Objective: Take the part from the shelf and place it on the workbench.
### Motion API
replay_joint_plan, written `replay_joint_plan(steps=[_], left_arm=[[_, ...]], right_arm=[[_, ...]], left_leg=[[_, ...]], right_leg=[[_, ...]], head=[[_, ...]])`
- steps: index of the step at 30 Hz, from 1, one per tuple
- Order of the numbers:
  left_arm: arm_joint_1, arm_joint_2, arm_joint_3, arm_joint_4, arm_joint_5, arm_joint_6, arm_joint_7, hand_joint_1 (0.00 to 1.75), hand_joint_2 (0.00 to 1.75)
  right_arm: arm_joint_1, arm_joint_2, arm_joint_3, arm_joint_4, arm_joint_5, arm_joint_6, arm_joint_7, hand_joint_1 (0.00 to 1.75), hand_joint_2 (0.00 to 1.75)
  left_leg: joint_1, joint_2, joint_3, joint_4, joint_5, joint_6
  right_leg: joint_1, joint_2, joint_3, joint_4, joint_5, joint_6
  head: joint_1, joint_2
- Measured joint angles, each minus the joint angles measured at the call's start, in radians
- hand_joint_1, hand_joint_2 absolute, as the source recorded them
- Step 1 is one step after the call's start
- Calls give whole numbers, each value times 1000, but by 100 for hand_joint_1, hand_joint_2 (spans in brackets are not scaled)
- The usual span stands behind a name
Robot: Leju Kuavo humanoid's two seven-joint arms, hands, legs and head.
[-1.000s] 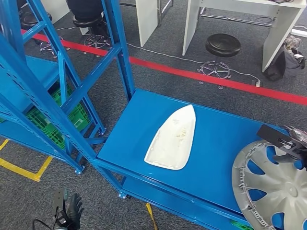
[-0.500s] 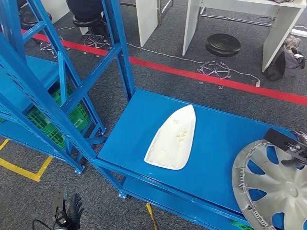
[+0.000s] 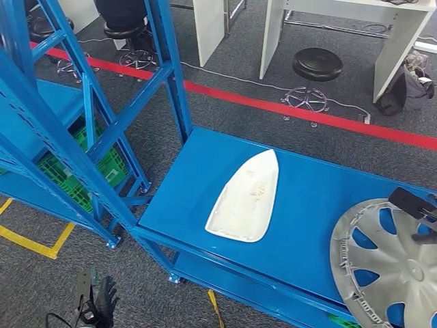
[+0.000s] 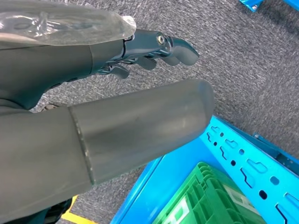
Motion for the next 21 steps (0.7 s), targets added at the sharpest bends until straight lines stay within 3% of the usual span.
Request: replay_joint_plan(steps=[21], left_arm=[[0, 0, 0, 0, -6, 4, 0, 0, 0]], right_arm=[[-3, 0, -18, 76, -5, -18, -15, 0, 175]], left_leg=[[0, -1, 3, 0, 0, 0]], right_leg=[[0, 0, 3, 0, 0, 0]], head=[[0, 0]])
